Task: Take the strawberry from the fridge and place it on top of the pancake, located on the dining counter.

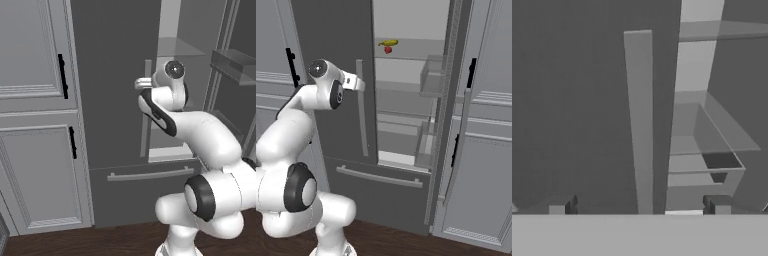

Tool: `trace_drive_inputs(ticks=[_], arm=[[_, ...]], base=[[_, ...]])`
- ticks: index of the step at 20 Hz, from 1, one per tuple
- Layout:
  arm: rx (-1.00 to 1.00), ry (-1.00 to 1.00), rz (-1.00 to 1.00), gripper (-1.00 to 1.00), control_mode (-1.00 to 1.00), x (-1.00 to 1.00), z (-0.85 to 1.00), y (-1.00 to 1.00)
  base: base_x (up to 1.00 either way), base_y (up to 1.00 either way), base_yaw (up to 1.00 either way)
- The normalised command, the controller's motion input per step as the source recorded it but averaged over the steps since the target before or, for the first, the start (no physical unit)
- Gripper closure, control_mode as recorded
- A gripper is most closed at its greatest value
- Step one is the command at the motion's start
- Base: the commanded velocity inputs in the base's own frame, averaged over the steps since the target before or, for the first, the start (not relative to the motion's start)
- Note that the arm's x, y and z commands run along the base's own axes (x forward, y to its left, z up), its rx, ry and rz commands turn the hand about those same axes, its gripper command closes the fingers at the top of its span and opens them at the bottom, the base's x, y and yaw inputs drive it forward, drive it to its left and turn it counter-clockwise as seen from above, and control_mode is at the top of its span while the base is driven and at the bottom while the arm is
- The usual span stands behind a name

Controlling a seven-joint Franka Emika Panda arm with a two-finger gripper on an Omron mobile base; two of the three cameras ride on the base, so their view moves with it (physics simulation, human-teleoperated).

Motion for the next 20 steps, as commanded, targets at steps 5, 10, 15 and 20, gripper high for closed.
trace_drive_inputs(ticks=[5,10,15,20], arm=[[-0.01,0.00,0.00,-1.00,-1.00,0.55,-0.17,0.00],[-0.01,0.00,0.00,-1.00,-1.00,0.54,-0.22,0.00],[-0.01,0.00,0.00,-1.00,-1.00,0.51,-0.21,0.00],[-0.01,0.00,0.00,-1.00,-1.00,0.46,-0.19,-0.01]], base=[[0.00,0.00,0.00],[0.00,0.00,0.00],[0.00,0.00,0.00],[0.00,0.00,0.00]])
